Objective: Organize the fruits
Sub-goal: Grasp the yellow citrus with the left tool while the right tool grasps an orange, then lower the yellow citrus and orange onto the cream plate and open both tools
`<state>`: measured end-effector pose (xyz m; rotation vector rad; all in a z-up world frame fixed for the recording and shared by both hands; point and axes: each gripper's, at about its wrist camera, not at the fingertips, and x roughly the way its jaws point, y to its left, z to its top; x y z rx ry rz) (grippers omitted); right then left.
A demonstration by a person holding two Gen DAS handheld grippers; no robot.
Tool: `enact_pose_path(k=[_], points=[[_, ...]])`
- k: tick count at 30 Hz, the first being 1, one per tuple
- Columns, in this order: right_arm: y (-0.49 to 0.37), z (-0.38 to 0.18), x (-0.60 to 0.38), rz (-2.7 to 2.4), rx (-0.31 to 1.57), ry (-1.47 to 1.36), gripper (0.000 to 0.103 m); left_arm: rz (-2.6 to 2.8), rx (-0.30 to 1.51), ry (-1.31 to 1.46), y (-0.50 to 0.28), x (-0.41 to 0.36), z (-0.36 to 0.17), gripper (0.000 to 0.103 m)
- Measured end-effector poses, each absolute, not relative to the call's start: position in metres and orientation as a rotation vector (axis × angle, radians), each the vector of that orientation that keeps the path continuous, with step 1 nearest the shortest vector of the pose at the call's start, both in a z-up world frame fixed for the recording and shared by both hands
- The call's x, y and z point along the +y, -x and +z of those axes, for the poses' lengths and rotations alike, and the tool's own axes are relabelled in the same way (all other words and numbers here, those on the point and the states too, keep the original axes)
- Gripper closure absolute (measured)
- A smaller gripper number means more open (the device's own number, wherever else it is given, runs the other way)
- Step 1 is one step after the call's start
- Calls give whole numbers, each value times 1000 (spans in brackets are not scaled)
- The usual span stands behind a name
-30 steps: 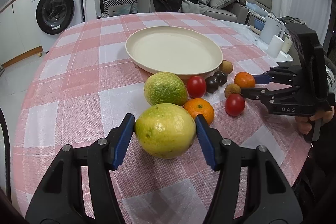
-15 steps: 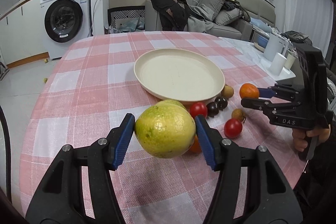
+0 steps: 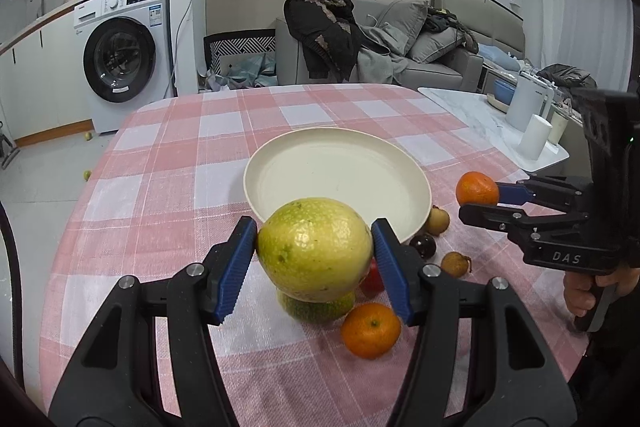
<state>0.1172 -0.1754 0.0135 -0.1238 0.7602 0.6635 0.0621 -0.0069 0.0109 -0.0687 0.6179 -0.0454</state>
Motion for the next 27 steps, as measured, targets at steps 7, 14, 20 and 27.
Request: enact_pose_path(k=[7, 14, 20, 27], points=[[-136, 17, -159, 679, 775, 112, 62, -50, 628, 62, -84, -11, 5, 46], [-155, 8, -147, 663, 793, 122, 62, -47, 641, 61, -109, -12, -3, 46], [-168, 0, -144, 648, 824, 114, 62, -40, 671, 73, -131, -13, -11, 46], [-172, -7, -143, 650, 837, 133, 62, -40, 677, 34, -141, -21, -17, 46]])
